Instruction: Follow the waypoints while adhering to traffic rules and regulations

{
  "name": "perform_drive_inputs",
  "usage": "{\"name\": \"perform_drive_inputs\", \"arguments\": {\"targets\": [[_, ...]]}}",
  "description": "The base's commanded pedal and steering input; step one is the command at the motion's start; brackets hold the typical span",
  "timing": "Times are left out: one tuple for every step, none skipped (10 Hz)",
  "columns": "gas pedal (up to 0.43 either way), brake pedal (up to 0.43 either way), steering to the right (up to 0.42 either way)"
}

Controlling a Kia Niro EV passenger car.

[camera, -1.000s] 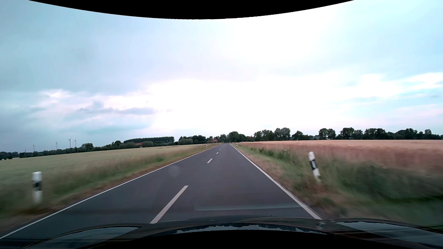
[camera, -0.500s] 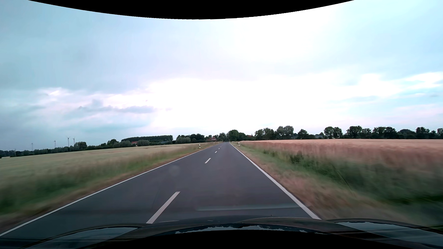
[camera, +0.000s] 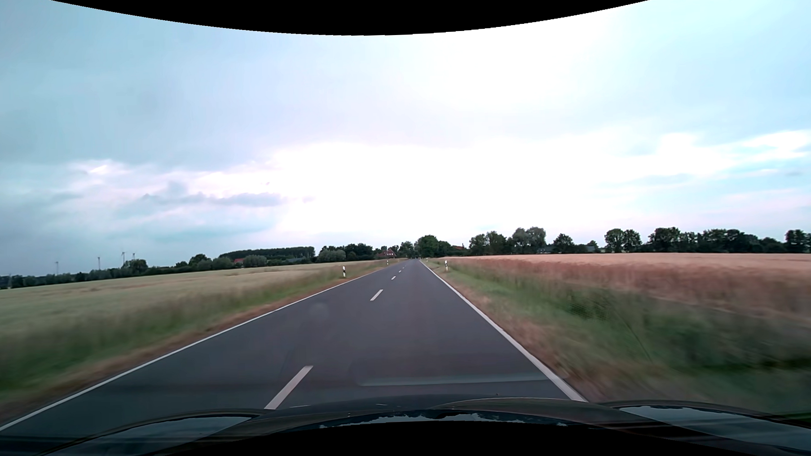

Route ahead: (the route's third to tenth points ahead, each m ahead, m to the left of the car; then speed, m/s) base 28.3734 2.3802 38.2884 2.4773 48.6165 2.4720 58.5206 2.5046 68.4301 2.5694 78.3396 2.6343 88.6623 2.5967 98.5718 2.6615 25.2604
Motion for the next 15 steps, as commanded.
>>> {"name": "perform_drive_inputs", "arguments": {"targets": [[0.000,0.000,-0.005],[0.130,0.000,-0.004],[0.130,0.000,-0.005],[0.130,0.000,-0.005],[0.118,0.000,-0.005],[0.118,0.000,-0.005],[0.118,0.000,-0.005],[0.118,0.000,-0.005],[0.118,0.000,-0.005],[0.118,0.000,-0.005],[0.118,0.000,-0.003],[0.118,0.000,-0.002],[0.118,0.000,-0.002],[0.118,0.000,-0.002],[0.118,0.000,-0.002]]}}
